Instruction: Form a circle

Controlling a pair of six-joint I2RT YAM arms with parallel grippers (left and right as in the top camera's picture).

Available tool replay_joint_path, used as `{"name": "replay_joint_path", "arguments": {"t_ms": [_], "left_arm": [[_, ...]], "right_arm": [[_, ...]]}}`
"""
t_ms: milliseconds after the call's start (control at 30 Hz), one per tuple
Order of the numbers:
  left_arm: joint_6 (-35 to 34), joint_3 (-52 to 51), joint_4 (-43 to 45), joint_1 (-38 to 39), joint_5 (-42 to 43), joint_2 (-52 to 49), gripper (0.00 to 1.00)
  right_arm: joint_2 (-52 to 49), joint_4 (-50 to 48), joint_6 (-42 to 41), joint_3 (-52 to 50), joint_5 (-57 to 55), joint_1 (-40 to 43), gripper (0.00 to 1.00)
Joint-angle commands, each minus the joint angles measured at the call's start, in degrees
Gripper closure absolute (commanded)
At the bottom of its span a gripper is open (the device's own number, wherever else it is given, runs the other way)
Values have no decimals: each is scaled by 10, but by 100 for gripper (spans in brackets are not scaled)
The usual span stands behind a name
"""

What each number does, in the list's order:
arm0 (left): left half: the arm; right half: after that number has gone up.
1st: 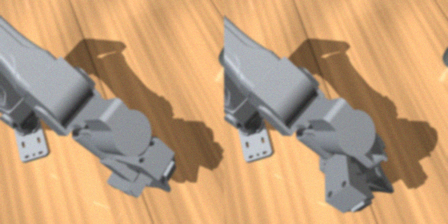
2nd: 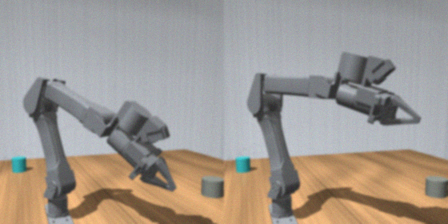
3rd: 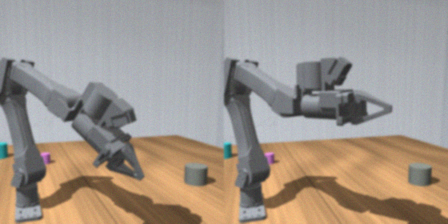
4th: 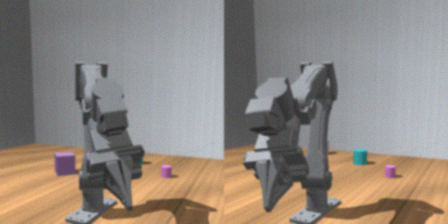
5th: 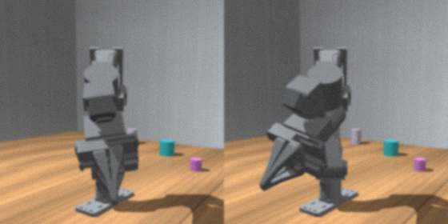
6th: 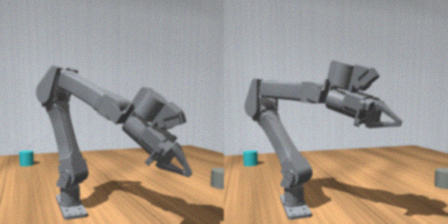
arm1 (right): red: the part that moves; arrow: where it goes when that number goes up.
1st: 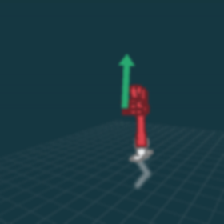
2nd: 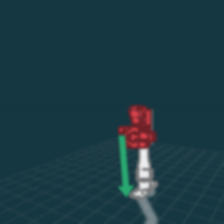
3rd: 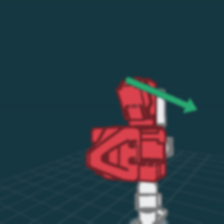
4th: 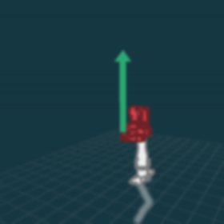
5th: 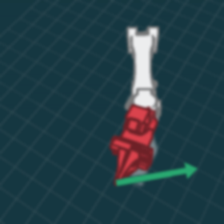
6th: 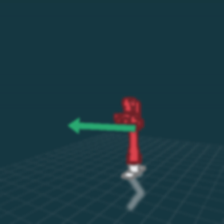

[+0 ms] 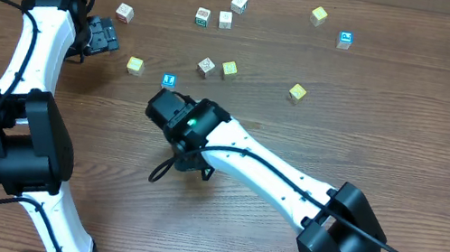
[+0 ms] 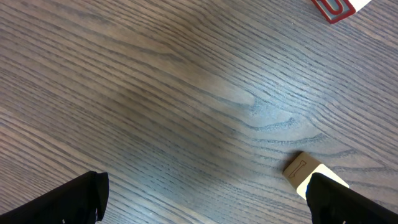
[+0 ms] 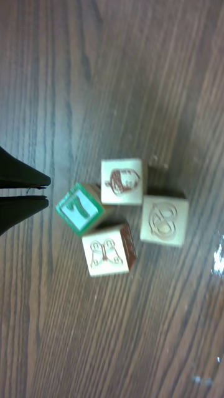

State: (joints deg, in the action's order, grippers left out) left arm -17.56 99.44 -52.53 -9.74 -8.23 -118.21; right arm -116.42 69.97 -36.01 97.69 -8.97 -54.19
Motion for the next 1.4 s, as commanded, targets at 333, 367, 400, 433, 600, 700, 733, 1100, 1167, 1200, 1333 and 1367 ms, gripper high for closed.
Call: {"name": "replay_joint_path", "arguments": {"t_ms": [333, 367, 400, 433, 600, 700, 733, 1100, 1167, 1200, 1333, 1367], "left_arm": [[4, -3, 1, 4, -3, 6, 0], [4, -3, 1, 4, -3, 6, 1], [4, -3, 1, 4, -3, 6, 0], [4, -3, 1, 4, -3, 6, 0], [4, -3, 1, 4, -3, 6, 0], [4, -3, 1, 4, -3, 6, 0], [4, -3, 1, 4, -3, 6, 1], [3, -3, 4, 4, 5, 6, 0], [2, -3, 6, 4, 7, 6, 1], [1, -3, 6, 4, 10, 6, 1], [1, -3, -10, 4, 108, 6, 0], [16, -3, -12, 4, 133, 6, 0]], "right_arm": [[15, 21, -15, -63, 35, 91, 96], [15, 18, -15, -71, 31, 93, 96], [15, 16, -15, -78, 21, 97, 96], [15, 17, -15, -81, 6, 101, 96], [15, 19, -12, -80, -58, 168, 94], [15, 19, 14, -80, -54, 241, 94], [15, 19, 18, -80, -54, 265, 94], [15, 9, 18, -81, -49, 512, 41], [15, 9, 18, -81, -49, 540, 14], [15, 9, 18, -81, -49, 550, 0], [15, 8, 18, -81, -49, 586, 0], [15, 8, 18, -81, -49, 591, 0]]}}
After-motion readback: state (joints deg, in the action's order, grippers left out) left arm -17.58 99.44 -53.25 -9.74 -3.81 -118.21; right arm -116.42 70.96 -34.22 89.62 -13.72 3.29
